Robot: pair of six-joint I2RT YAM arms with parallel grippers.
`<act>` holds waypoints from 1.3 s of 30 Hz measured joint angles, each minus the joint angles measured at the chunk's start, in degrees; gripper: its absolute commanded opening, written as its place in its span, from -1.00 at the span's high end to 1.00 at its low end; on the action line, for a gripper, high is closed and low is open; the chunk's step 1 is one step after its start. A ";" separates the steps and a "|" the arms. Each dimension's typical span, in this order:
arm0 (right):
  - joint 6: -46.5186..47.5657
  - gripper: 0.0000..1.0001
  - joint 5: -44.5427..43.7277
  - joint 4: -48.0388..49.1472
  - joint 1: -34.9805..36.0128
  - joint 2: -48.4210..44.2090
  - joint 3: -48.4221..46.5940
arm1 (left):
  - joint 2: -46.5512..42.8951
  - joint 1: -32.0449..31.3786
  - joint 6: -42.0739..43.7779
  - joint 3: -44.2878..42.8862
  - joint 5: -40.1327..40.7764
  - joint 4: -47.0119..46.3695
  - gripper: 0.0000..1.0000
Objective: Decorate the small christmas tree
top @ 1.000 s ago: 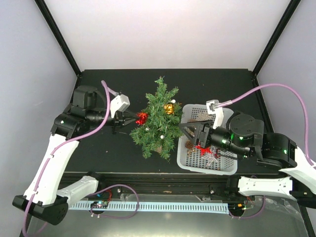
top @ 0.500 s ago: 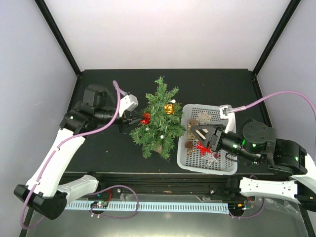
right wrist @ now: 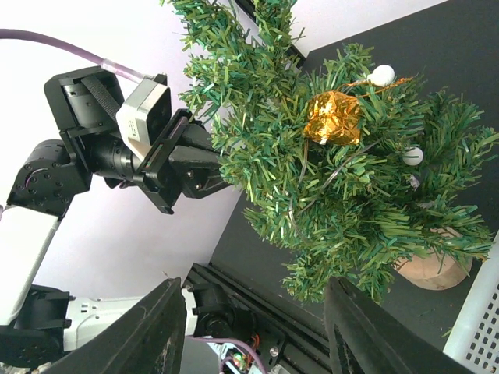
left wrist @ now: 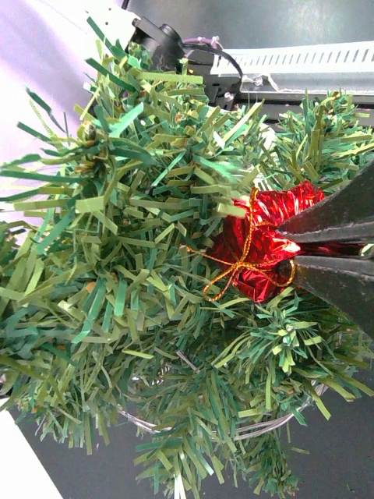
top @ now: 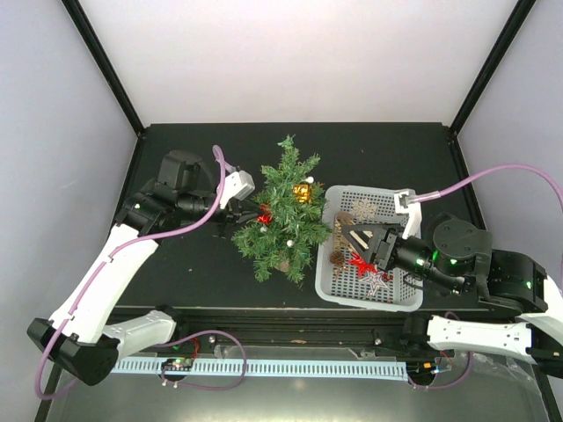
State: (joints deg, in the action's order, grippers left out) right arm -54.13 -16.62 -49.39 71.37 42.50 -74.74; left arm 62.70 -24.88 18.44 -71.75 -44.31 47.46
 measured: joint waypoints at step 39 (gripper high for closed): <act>-0.26 -0.08 -1.60 -4.74 -1.07 0.35 0.42 | -3.89 1.77 4.85 -2.93 6.73 7.87 -0.25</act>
State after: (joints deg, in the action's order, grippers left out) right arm -54.39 -18.22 -54.13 70.30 42.85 -74.32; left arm 58.81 -23.11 23.29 -74.67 -37.58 55.33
